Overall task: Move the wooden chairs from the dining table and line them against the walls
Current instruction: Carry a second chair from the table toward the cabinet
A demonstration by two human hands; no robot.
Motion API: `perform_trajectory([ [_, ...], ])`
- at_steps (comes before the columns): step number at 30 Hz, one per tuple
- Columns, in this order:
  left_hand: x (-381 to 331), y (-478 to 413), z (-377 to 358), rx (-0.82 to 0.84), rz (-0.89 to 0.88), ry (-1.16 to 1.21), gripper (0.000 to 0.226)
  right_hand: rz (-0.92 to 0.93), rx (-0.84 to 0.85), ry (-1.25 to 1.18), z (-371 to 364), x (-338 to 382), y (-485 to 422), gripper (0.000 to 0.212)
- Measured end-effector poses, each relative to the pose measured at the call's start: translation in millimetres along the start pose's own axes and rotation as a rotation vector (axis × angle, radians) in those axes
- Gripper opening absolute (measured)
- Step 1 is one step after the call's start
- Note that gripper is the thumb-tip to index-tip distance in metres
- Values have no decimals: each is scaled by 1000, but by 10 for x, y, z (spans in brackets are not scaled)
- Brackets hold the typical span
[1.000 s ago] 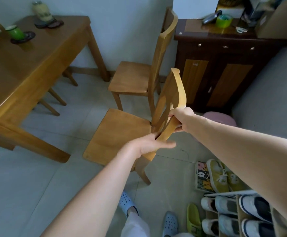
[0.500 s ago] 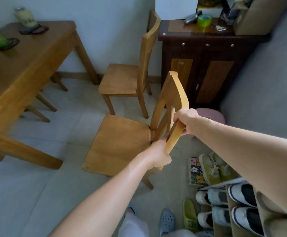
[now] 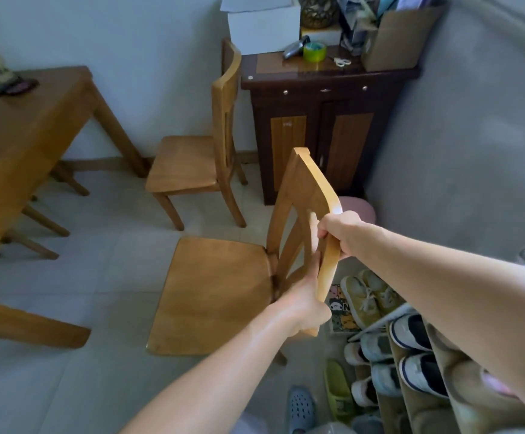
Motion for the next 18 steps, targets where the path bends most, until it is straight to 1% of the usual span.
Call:
perform_trajectory([
  [7,-24,-13,-39,10,11,-18,113,-3,-18,4,61,-20,-8,27],
  [9,-30,-24,-43,14,13,10,112,16,-49,4,72,17,-40,31],
  [10,-28,-27,-23,13,21,42,111,45,-86,33,77,68,-49,36],
  [12,-23,-29,38,20,36,124,103,173,-218,203,117,265,-33,50],
  [14,5,-22,129,45,27,199,90,377,-364,422,106,567,63,56],
  [16,61,-7,222,70,30,276,77,572,-418,610,-7,829,201,57],
  [18,206,27,390,68,61,362,67,685,-405,714,-236,1019,327,54],
])
Point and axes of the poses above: each hand's wrist, its own y-axis away from the middle knuckle, its own z-axis out of the back of the hand, x = y × z, the point moved 10 cm from there along -y, towards the middle knuckle, and after that the axes turned 1 degree about -x, right-handed, at the moved point
